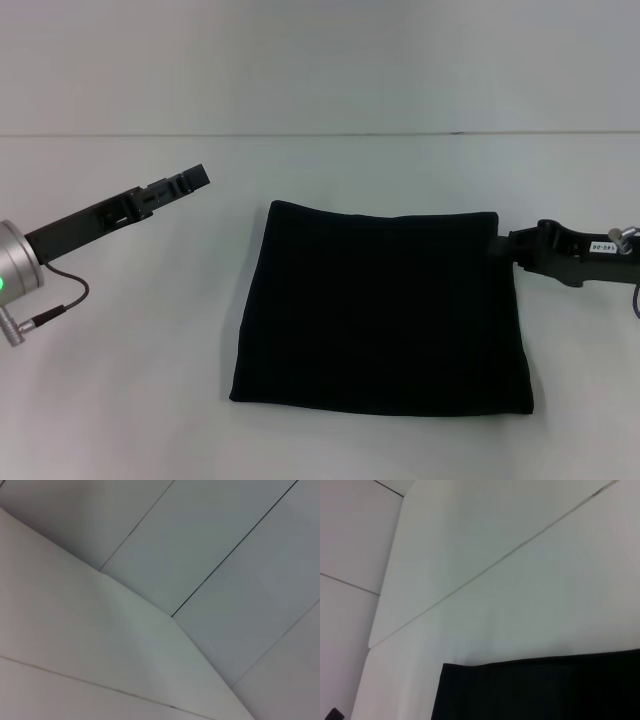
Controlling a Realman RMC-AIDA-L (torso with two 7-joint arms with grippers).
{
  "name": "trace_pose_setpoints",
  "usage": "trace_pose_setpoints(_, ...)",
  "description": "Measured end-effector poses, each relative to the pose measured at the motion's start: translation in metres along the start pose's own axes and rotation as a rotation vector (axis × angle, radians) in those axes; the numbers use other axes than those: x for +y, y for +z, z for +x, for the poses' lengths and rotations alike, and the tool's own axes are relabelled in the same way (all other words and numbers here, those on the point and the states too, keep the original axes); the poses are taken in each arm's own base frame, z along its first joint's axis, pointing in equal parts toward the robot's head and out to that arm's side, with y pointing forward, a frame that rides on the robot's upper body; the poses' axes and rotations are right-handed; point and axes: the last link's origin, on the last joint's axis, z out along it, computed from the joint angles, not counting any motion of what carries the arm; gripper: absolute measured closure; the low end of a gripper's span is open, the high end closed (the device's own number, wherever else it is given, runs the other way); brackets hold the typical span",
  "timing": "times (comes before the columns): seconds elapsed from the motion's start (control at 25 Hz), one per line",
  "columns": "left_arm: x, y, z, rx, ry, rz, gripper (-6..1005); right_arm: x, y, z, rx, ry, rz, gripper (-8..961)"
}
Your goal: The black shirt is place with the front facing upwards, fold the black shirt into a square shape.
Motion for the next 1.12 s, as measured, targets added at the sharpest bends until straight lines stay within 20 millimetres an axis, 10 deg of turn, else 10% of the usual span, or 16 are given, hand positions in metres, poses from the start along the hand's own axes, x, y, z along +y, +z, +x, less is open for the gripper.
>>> trace_pose_setpoints(0.28, 0.000, 0.000, 0.000, 0.002, -0.002, -0.003, 58, 0.002, 0.001, 0.001, -0.001, 0.000, -0.008, 933)
trace_pose_setpoints(1.12, 0.001, 0.000, -0.002, -0.008, -0.004, -0.004, 78, -0.019, -0.007, 0.001, -0.089, 0.044, 0.052, 917)
